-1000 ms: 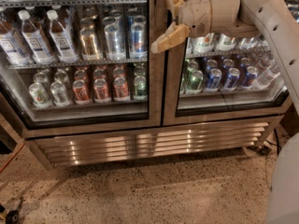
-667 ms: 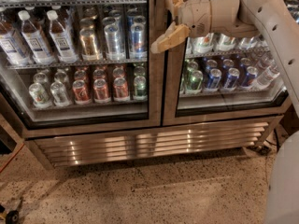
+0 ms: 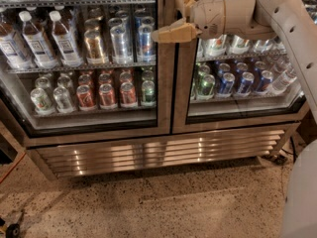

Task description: Open left fridge door

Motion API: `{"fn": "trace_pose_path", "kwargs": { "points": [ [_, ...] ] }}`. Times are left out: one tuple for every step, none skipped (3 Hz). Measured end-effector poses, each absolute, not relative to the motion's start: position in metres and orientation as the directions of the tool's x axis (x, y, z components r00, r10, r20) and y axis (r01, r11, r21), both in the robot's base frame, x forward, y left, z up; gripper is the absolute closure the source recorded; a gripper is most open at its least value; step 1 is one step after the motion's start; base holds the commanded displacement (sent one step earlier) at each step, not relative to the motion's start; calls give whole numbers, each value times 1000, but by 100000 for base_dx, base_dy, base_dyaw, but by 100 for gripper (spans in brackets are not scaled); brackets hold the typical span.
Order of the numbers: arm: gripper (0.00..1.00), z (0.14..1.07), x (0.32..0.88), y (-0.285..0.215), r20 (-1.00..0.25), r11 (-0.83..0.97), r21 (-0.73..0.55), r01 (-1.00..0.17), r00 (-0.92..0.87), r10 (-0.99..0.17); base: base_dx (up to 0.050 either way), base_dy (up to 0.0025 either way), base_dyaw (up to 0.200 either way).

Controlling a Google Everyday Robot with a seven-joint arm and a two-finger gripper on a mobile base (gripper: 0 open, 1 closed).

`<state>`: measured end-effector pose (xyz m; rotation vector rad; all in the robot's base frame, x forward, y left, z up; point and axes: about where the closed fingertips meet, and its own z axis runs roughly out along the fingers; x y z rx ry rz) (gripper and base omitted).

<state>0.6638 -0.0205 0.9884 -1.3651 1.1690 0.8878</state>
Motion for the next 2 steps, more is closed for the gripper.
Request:
{"fn": "trace_pose_path", "kwargs": {
  "points": [
    [65, 988, 664, -21, -958, 63, -251, -966, 238, -162, 0, 0, 0],
    [88, 988, 664, -21, -958, 63, -251, -966, 238, -162, 0, 0, 0]
  ]
}}
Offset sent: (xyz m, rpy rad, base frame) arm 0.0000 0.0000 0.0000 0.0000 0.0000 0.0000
